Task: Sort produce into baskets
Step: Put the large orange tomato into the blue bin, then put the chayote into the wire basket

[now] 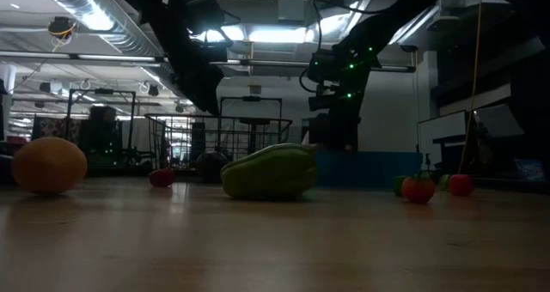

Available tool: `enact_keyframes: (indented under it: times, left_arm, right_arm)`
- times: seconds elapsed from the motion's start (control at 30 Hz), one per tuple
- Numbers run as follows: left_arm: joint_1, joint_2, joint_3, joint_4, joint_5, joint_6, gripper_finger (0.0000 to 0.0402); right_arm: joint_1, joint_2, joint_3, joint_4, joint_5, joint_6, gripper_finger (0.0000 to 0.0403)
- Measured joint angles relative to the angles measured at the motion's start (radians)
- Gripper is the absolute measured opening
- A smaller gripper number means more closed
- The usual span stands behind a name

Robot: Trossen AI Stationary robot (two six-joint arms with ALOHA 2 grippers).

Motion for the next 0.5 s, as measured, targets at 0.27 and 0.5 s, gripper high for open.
enact_keyframes:
  times: [0.27,0.5]
  left_arm:
    - [-0.029,0.000,0.059,0.000,-0.001,0.090,0.0340]
    - [-0.166,0.000,0.121,0.004,0.000,0.034,0.0340]
  right_arm:
    - [0.000,0.000,0.000,-0.002,0.000,0.002,0.0399]
    - [0.000,-0.001,0.000,-0.002,0.007,0.002,0.0399]
